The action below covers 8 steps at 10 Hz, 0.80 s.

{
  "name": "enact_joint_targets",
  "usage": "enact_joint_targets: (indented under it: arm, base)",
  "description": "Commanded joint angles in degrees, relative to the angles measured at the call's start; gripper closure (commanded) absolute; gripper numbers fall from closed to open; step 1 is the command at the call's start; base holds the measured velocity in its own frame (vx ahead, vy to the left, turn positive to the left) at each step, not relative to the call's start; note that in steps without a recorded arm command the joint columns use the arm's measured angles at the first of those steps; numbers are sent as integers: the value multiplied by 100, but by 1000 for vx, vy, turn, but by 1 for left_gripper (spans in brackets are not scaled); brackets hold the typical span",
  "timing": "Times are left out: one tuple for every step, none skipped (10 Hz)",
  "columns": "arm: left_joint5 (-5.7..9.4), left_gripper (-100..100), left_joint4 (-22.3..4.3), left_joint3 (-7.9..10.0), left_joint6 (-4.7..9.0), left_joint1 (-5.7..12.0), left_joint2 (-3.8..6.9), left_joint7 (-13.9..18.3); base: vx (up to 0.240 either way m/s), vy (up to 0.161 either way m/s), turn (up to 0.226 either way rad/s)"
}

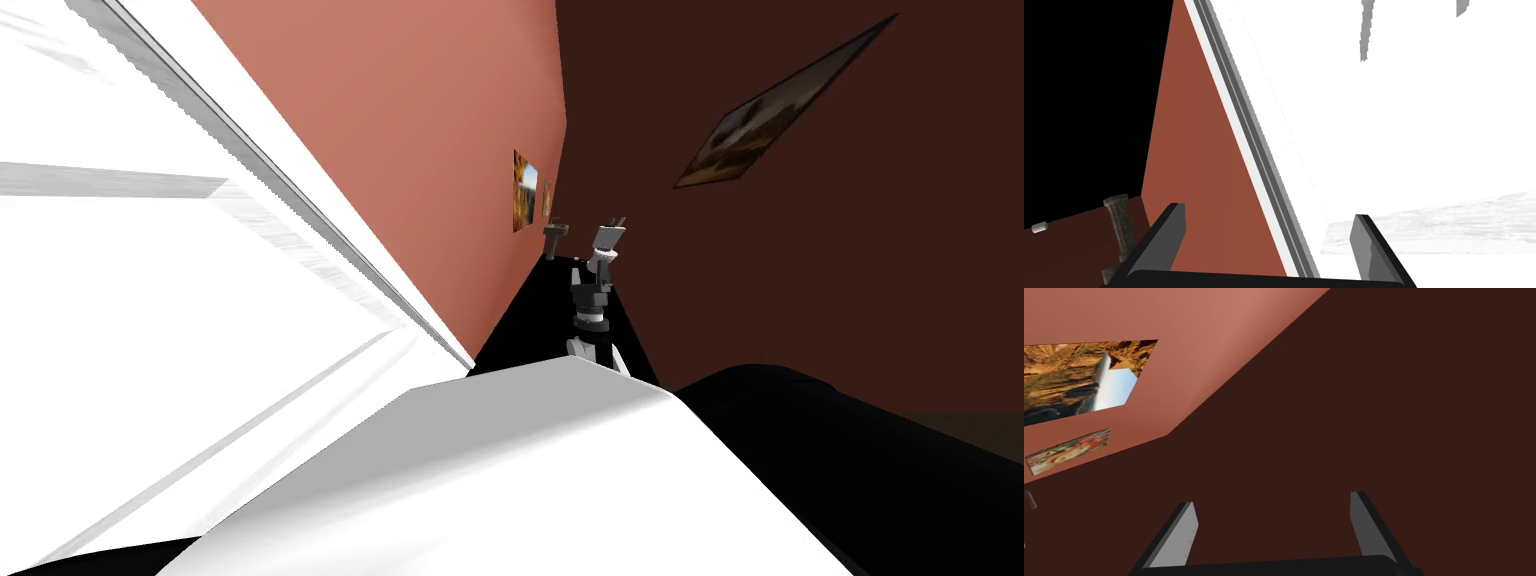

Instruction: Push the door open

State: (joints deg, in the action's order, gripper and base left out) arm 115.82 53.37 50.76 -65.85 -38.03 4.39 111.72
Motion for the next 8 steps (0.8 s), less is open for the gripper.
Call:
enact_joint_targets:
  arm:
    - [128, -100, -75, 55, -104, 33, -23, 106]
    - [205, -100, -109, 87, -162, 49, -41, 171]
    - [281, -100, -144, 119, -219, 65, -60, 236]
    - [357, -100, -178, 151, -277, 81, -78, 301]
    - [433, -100, -212, 183, -335, 97, -96, 366]
    - [530, -100, -247, 222, -406, 131, -127, 446]
    - [624, -100, -278, 260, -475, 167, -157, 524]
    - [718, -100, -310, 298, -543, 204, -188, 602]
  base:
    - [-52, 91, 248]
    - [-69, 113, 269]
    - [-56, 127, 284]
    - [-45, 126, 282]
    - [-27, 126, 327]
    - [-29, 148, 319]
    - [-66, 161, 305]
    - [-77, 173, 311]
